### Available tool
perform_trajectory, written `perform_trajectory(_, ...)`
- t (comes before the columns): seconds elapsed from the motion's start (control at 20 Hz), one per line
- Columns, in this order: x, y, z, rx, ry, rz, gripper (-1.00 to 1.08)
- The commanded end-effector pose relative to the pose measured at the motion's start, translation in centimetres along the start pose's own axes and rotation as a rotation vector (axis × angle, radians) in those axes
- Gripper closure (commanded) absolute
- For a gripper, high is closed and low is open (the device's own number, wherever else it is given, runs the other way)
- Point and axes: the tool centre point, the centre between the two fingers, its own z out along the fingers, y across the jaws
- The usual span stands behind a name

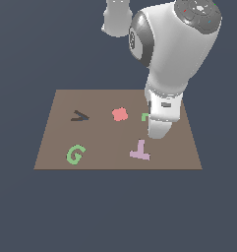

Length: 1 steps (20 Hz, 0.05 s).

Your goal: Insert a designated object into the corresponding slot on a board.

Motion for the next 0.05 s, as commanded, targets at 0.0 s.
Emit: perform_trajectory(0.0,0.0,0.0,0.0,0.0,0.0,0.0,-0.92)
